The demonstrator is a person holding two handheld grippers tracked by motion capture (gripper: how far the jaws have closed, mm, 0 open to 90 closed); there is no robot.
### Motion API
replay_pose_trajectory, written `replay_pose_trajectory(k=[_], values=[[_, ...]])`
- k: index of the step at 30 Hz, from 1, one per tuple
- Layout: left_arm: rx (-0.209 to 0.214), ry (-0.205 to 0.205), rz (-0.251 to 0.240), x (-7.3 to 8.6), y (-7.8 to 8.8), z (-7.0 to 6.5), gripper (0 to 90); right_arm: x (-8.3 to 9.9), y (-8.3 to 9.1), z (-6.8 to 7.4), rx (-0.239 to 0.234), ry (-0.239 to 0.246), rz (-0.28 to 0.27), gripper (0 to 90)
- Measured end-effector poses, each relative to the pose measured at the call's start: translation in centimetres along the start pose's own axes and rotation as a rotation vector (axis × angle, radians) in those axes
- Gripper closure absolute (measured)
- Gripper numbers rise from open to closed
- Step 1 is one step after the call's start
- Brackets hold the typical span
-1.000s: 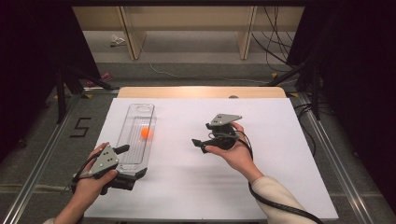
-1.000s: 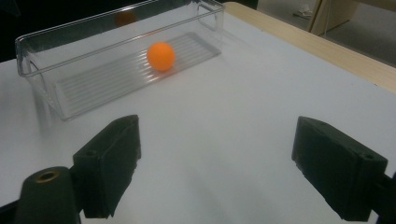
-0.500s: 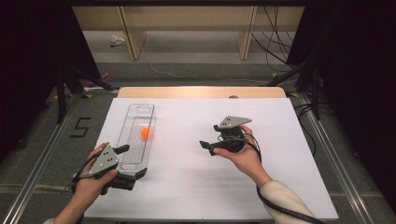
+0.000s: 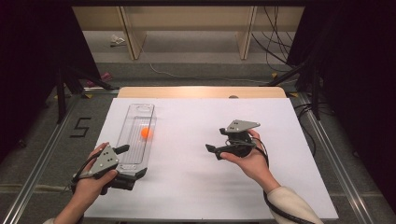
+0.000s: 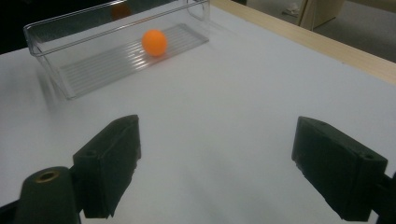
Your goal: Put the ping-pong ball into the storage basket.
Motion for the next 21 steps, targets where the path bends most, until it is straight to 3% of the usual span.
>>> replay_pose_trajectory(k=[21], values=[[-0.002, 0.0, -0.001, 0.0, 0.0, 0.0, 0.0, 2.1, 2.6, -0.5, 0.027, -0.033, -0.002, 16.5]])
Point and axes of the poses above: each handheld gripper's, and its own axes: y roughly backward along the jaws, x roughly out of its underside, z roughly to its left, the point moved 1 cm from there along -y, roughly forward along the jaws, and after that the axes turned 4 degrees about z, right-handed, at the moved point
